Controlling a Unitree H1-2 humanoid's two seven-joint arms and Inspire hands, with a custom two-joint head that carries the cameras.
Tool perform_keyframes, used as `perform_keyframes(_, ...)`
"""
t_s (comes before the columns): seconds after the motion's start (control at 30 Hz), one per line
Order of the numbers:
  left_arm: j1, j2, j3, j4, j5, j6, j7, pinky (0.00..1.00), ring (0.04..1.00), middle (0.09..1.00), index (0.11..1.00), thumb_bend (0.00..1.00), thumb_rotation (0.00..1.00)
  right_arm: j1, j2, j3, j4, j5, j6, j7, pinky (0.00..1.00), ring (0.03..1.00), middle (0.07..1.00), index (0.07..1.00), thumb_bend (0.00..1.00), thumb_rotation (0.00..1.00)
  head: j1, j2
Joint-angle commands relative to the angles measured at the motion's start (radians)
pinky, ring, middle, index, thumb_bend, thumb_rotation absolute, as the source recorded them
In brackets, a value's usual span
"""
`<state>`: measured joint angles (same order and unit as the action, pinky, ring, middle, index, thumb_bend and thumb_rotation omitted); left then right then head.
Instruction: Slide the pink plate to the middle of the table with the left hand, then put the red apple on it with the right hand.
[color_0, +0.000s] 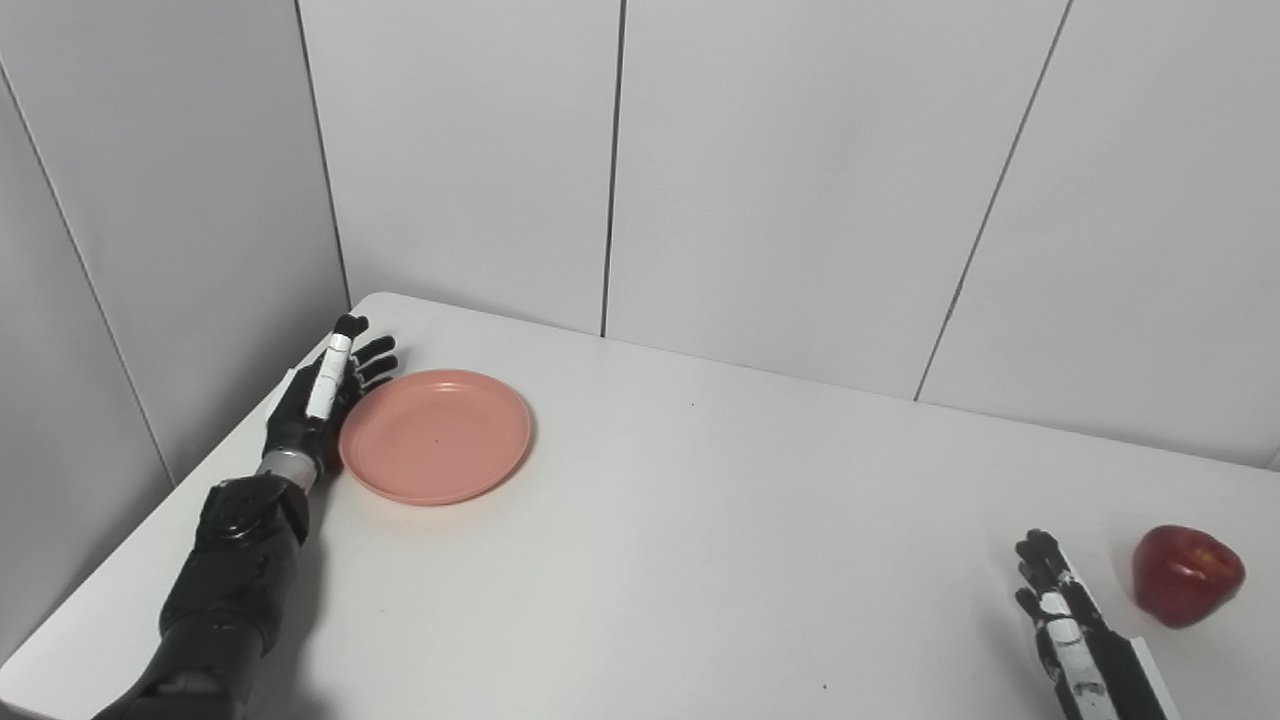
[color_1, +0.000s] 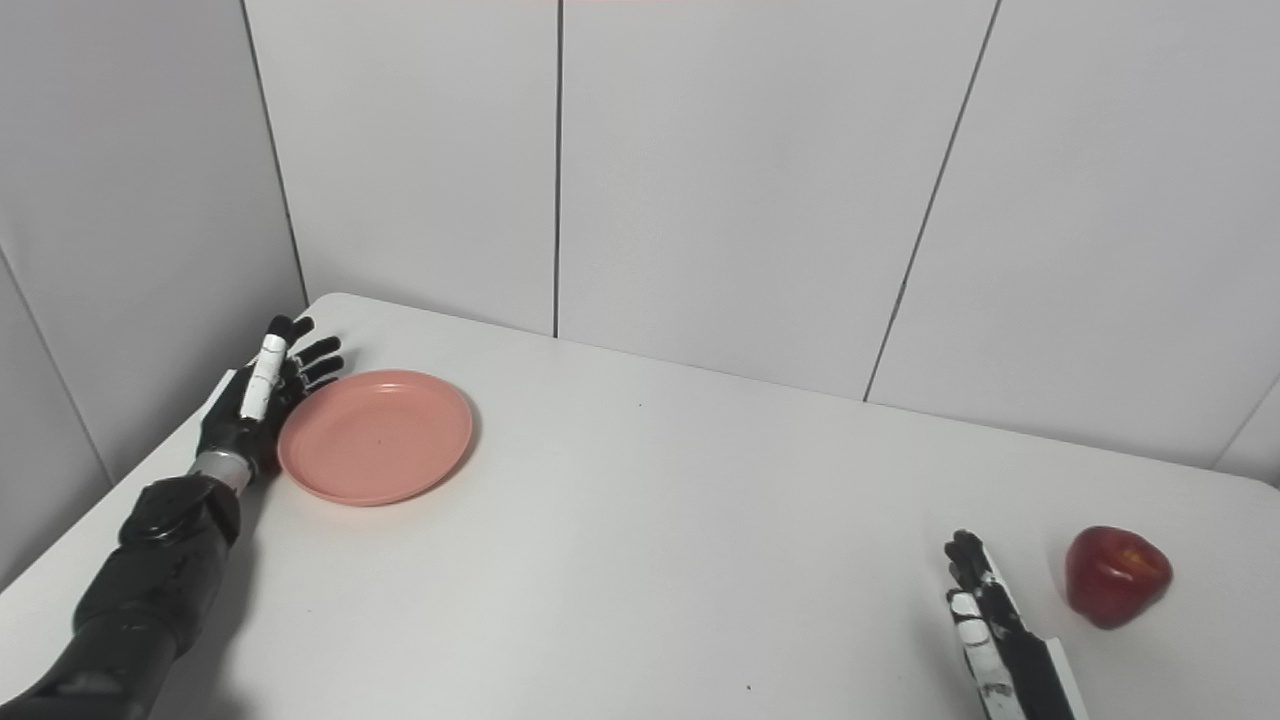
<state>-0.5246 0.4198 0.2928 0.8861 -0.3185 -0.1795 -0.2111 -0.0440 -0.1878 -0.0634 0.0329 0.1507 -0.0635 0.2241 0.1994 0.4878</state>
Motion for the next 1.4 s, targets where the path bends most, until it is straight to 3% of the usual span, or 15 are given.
perform_keyframes(0.0, -0.013, 0.003, -0.008, -0.035, 0.012, 0.015, 0.009, 0.84, 0.84, 0.842, 0.905, 0.89, 0.86, 0.02, 0.021, 0.012, 0.029, 0.012, -0.015, 0.002, 1.0, 0.993, 0.951, 0.946, 0.78, 0.83, -0.001, 0.001)
perform_keyframes(0.2, 0.017, -0.014, -0.019, -0.116, 0.02, 0.065, 0.027, 0.83, 0.836, 0.839, 0.896, 0.86, 0.86, 0.02, 0.021, 0.014, 0.027, 0.006, -0.015, 0.0, 1.0, 0.986, 0.948, 0.946, 0.77, 0.83, -0.001, 0.003)
perform_keyframes(0.67, 0.046, -0.065, -0.055, -0.185, 0.052, 0.121, 0.06, 0.82, 0.831, 0.837, 0.895, 0.84, 0.86, 0.021, 0.022, 0.015, 0.02, 0.009, -0.009, 0.001, 1.0, 0.985, 0.944, 0.937, 0.77, 0.81, -0.004, 0.009)
perform_keyframes(1.1, 0.007, -0.093, -0.106, -0.079, 0.09, 0.049, 0.059, 0.8, 0.809, 0.817, 0.882, 0.87, 0.86, 0.025, 0.028, 0.019, 0.003, 0.011, 0.001, -0.001, 1.0, 0.984, 0.943, 0.939, 0.76, 0.8, -0.009, 0.014)
perform_keyframes(1.37, 0.005, -0.109, -0.108, -0.073, 0.071, 0.053, 0.047, 0.77, 0.825, 0.838, 0.904, 0.84, 0.86, 0.026, 0.027, 0.021, -0.002, 0.011, 0.004, -0.001, 1.0, 0.989, 0.946, 0.942, 0.75, 0.8, -0.009, 0.014)
